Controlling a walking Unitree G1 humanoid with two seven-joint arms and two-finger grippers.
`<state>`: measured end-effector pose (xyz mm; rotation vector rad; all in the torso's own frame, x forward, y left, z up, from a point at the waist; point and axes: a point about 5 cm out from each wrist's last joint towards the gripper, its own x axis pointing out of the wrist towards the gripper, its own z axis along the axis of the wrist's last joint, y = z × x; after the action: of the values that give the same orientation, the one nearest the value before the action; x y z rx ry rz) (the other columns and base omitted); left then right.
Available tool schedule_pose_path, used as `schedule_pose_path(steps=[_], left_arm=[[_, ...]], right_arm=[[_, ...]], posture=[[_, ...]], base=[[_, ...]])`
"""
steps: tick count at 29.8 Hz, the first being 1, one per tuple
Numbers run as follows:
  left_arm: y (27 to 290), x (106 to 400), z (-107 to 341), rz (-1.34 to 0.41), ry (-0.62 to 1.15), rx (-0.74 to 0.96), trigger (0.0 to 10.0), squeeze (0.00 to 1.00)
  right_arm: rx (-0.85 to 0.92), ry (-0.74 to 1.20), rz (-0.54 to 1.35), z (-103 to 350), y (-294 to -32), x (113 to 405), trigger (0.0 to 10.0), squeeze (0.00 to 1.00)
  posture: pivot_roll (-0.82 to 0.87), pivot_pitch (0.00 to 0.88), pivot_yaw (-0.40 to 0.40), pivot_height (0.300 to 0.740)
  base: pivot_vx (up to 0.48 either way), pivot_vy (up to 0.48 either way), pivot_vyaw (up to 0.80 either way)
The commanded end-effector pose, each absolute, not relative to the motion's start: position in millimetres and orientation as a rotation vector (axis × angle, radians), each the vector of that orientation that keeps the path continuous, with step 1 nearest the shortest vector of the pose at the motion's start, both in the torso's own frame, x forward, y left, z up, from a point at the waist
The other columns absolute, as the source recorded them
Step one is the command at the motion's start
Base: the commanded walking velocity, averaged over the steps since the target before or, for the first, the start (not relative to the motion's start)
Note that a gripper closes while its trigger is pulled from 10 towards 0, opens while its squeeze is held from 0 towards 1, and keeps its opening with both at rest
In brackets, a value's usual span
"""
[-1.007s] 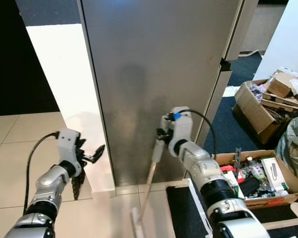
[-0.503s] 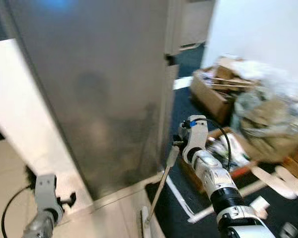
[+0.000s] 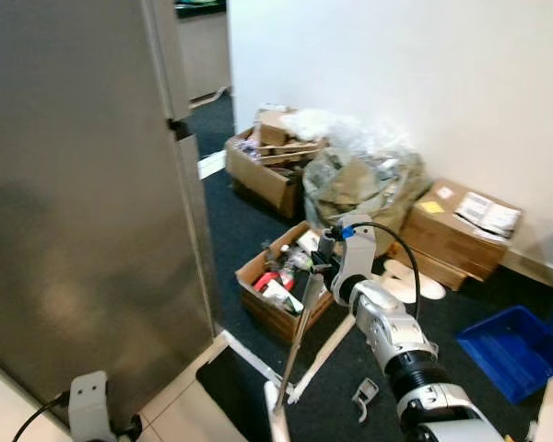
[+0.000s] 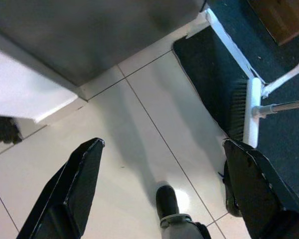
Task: Sweep floor
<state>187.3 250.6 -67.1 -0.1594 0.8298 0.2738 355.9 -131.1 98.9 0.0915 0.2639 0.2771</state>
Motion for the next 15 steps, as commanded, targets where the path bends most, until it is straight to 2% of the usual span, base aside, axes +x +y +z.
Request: schedule_pose_path(steps=[1, 7, 8, 10, 11, 15], left_arm=[[247.0, 178.1, -73.4, 0.268, 0.884, -0.142, 10.0, 0.0], [246.1, 172.7, -76.5, 0.267, 0.912, -0.136, 10.0, 0.0], [245.8, 170.4, -77.7, 0.27, 0.923, -0.139, 10.0, 0.0], [245.8, 170.4, -77.7, 0.27, 0.923, -0.139, 10.0, 0.0], [245.1, 167.8, -79.2, 0.269, 0.934, -0.141, 10.0, 0.0], [242.9, 162.1, -82.4, 0.264, 0.956, -0.139, 10.0, 0.0]], right_arm=[[0.099, 0.227, 0.323, 106.3, -121.6, 358.0, 0.0, 0.0], [0.1, 0.227, 0.343, 105.9, -117.2, 357.2, 0.0, 0.0], [0.1, 0.226, 0.346, 105.9, -115.7, 357.3, 4.5, 0.0], [0.1, 0.226, 0.346, 105.9, -115.7, 357.3, 4.5, 0.0], [0.095, 0.231, 0.354, 105.2, -113.6, 357.2, 10.0, 0.0], [0.094, 0.241, 0.378, 103.9, -109.0, 356.1, 10.0, 0.0]], posture=[[-0.02, 0.0, 0.021, 0.74], [-0.02, 0.0, 0.022, 0.74], [-0.02, 0.0, 0.022, 0.74], [-0.02, 0.0, 0.022, 0.74], [-0.02, 0.0, 0.022, 0.74], [-0.01, 0.0, 0.019, 0.74]], base=[[0.0, 0.0, -0.8], [0.0, 0.0, -0.76], [0.0, 0.0, 0.0], [0.0, 0.0, 0.0], [0.0, 0.0, 0.0], [-0.141, 0.0, 0.0]])
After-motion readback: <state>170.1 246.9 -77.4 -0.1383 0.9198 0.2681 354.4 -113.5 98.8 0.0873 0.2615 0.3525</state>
